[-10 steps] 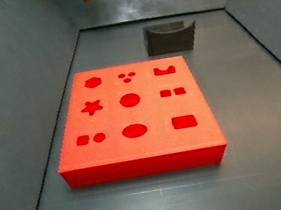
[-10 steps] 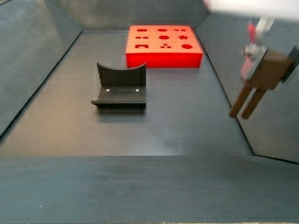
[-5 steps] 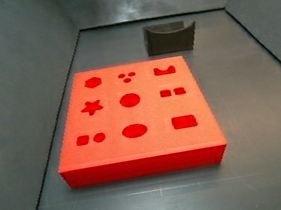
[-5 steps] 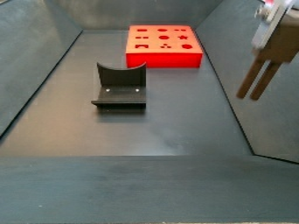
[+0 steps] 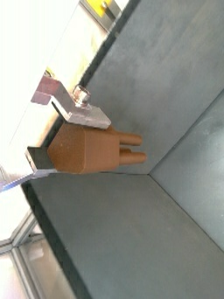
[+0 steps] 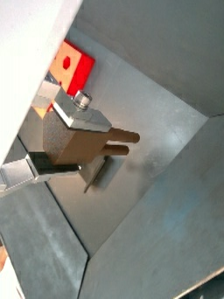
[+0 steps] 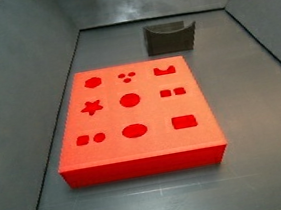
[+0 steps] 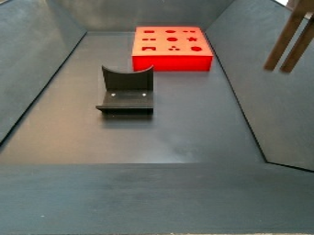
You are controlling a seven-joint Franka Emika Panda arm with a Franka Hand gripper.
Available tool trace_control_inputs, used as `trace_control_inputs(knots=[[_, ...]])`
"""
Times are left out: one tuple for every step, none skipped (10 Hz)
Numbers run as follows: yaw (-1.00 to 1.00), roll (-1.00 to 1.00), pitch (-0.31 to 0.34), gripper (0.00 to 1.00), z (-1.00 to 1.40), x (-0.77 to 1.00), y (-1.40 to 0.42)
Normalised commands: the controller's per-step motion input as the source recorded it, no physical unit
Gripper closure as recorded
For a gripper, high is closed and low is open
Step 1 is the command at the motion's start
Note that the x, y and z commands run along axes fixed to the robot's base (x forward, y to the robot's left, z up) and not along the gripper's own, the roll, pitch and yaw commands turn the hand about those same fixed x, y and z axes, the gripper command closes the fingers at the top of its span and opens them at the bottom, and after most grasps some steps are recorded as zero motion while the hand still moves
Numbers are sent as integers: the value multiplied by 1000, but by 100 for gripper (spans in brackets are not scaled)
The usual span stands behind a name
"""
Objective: Pick up the 3 prong object. Move up. Move to above the board. Insert the 3 prong object.
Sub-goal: Move to above the board.
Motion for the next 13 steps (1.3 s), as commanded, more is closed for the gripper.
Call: trace_control_inputs(knots=[[23, 39, 96, 100, 388, -3, -4], [26, 43, 96, 100, 245, -2, -7], [128, 87, 659, 100, 33, 251, -1000], [127, 105, 628, 100, 26, 254, -1000], [89, 101, 460, 100, 30, 256, -1000], [59, 35, 355, 100, 30, 258, -1000], [32, -5, 216, 100, 29, 264, -1000], [25, -12, 157, 100, 31, 266, -1000], [18, -10, 119, 100, 32, 269, -1000], [17, -17, 103, 100, 33, 272, -1000], [15, -5, 98, 100, 34, 278, -1000], [7, -2, 103, 100, 36, 288, -1000], [6, -2, 110, 100, 37, 297, -1000]])
